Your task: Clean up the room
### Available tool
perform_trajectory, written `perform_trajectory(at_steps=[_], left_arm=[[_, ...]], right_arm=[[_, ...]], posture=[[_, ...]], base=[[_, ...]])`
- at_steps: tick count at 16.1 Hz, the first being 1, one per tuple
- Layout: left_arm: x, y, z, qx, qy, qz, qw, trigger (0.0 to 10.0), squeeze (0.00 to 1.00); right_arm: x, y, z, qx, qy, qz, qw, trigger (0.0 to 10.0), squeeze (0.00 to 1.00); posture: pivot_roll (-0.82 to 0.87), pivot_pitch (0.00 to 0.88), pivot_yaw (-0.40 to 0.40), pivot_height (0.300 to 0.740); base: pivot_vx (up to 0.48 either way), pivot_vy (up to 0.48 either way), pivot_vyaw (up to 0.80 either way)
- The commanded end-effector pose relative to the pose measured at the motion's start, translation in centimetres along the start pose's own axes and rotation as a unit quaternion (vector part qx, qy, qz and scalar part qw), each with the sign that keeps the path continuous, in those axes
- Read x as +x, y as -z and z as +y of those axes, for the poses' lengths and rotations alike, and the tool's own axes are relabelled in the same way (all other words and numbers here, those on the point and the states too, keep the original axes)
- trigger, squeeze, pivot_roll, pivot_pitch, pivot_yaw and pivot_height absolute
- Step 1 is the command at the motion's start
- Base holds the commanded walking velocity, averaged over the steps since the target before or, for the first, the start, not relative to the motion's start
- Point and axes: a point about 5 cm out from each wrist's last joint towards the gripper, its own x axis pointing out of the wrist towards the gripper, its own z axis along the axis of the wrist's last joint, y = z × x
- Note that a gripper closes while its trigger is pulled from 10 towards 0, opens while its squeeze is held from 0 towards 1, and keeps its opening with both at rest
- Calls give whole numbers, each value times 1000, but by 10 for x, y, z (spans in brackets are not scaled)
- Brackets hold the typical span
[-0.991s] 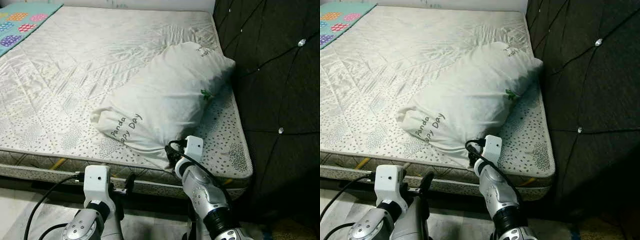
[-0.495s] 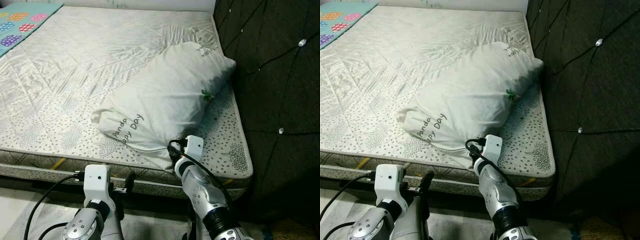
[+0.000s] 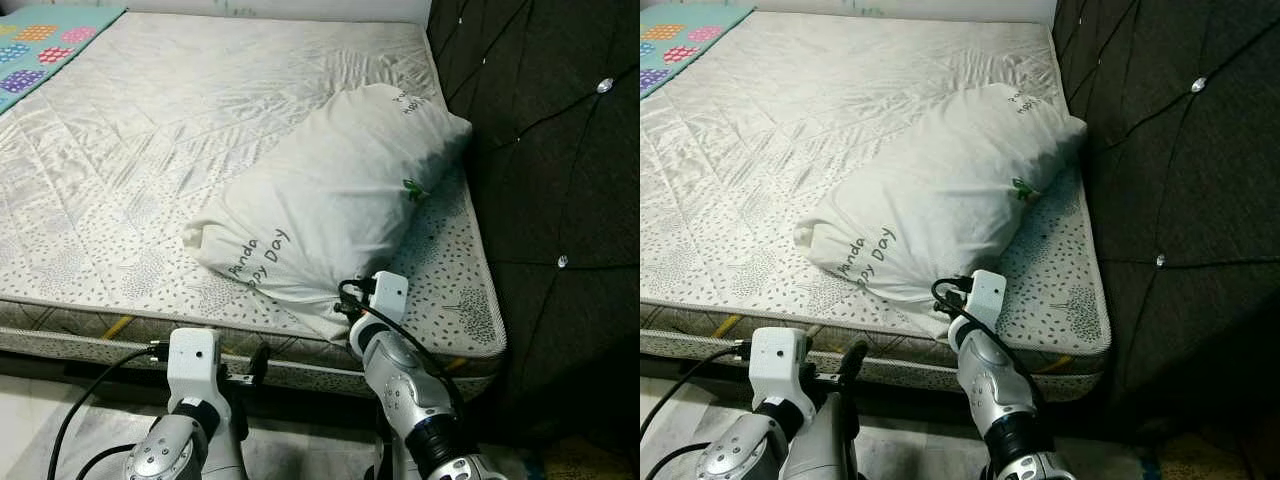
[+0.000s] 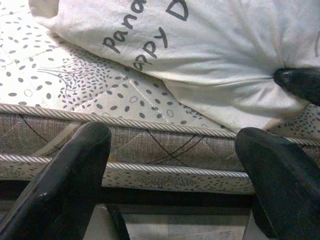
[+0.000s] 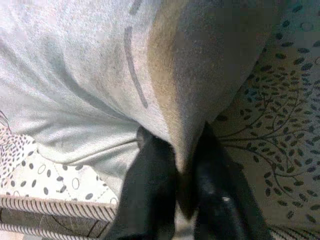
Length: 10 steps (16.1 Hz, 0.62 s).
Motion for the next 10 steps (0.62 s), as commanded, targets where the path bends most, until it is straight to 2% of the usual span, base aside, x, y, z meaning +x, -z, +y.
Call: perform_trajectory(at_steps=[1,5,7,10], left_arm=[[1,0,2,8,-8,0,1000,10000,0],[5,-3,3,10,-14,-7,1000,10000,0],[5,-5,5,10,-18,-14,1000,10000,0],[6,-7,6,10,-18,-17,1000,10000,0]], right_arm=[[3,-21,82,50,-84,-27,995,0,0],[11,-41,78,34,-81,-53,995,0,0],[15,-57,73,2,-73,-88,993,0,0],[23,-97,59,-37,-44,-148,987,0,0]], posture=[[98,101,-14,574],[102,85,-24,574],[104,80,-25,574],[108,69,-24,574]], base=[[0,0,0],[0,0,0],[0,0,0],[0,0,0]])
